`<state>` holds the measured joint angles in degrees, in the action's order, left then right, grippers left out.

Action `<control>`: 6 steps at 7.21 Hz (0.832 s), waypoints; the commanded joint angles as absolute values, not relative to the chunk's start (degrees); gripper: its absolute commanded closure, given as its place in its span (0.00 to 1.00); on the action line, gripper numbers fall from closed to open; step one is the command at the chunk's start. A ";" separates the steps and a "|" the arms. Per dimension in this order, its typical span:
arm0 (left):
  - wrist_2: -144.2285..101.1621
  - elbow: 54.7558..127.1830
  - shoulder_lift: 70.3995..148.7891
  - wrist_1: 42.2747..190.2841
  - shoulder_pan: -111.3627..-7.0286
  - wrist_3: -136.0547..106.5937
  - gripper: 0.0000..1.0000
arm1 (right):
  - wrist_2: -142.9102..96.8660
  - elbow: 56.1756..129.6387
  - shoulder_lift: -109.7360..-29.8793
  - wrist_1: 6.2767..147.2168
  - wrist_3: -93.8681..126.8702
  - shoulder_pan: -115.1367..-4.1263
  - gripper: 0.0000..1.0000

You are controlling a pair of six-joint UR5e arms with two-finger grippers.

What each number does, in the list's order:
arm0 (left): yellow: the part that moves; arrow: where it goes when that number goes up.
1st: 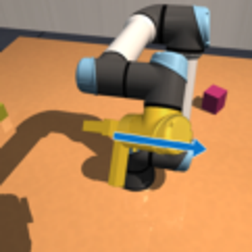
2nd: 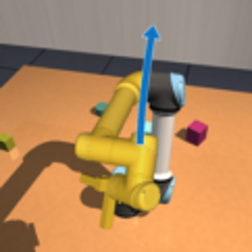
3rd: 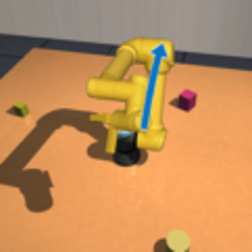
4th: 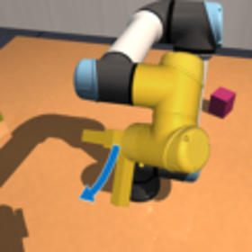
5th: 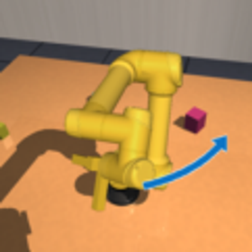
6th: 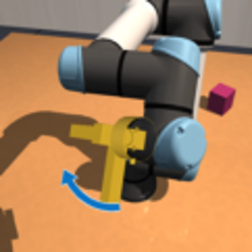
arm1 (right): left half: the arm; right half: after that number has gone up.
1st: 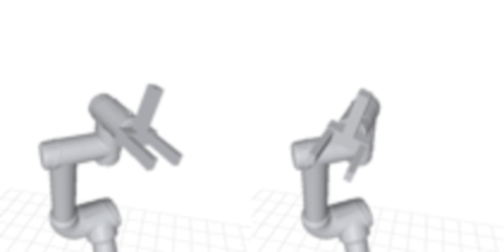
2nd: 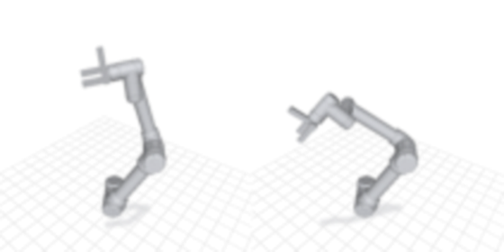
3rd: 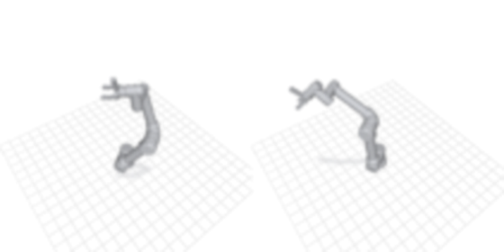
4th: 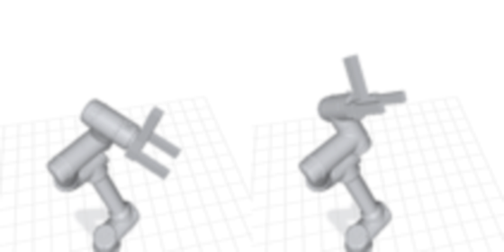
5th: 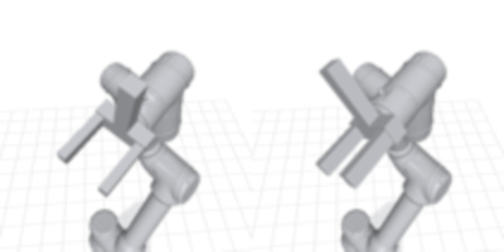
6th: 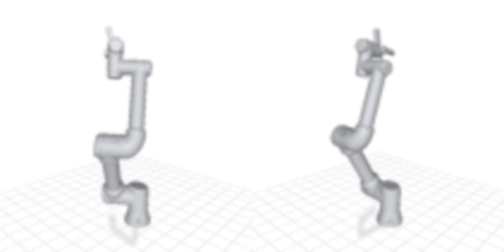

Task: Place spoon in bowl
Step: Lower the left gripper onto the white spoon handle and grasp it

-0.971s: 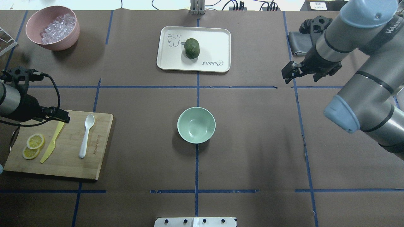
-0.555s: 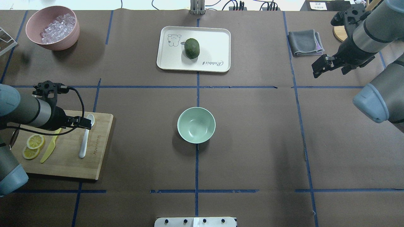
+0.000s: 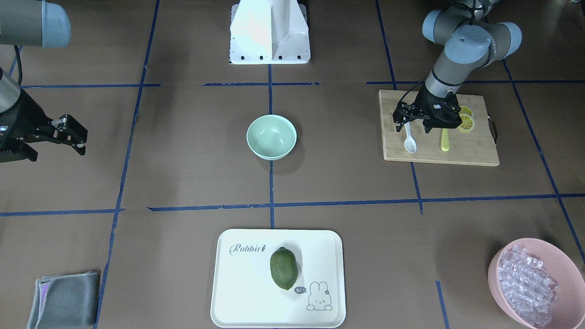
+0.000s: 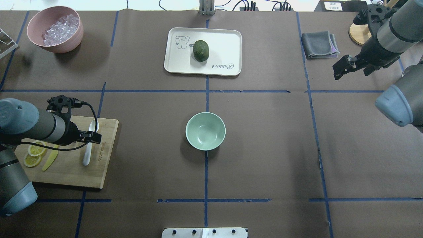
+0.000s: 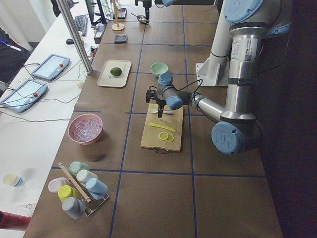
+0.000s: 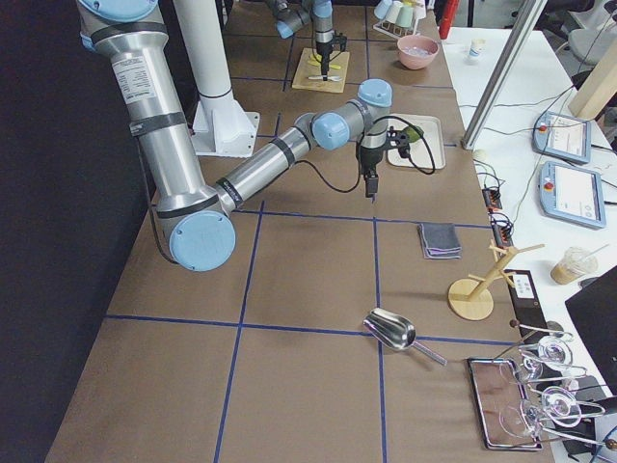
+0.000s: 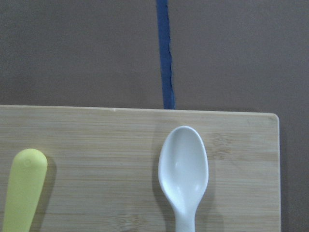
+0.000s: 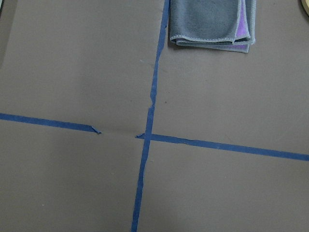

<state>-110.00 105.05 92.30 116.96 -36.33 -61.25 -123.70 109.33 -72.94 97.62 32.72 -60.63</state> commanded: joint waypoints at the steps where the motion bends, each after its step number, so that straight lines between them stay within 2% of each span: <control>1: -109.95 105.20 92.37 116.63 -36.21 -61.26 0.15 | -123.58 109.42 -72.86 97.91 33.22 -60.64 0.00; 5: -109.95 105.12 92.90 116.54 -36.21 -61.35 0.21 | -123.57 109.34 -72.86 97.91 33.22 -60.56 0.00; 6: -109.95 105.12 92.90 116.46 -36.21 -61.35 0.26 | -123.57 109.25 -72.86 97.91 33.22 -60.56 0.00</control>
<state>-109.95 105.13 92.86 116.52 -36.20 -61.34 -123.58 109.32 -72.86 97.91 33.22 -60.59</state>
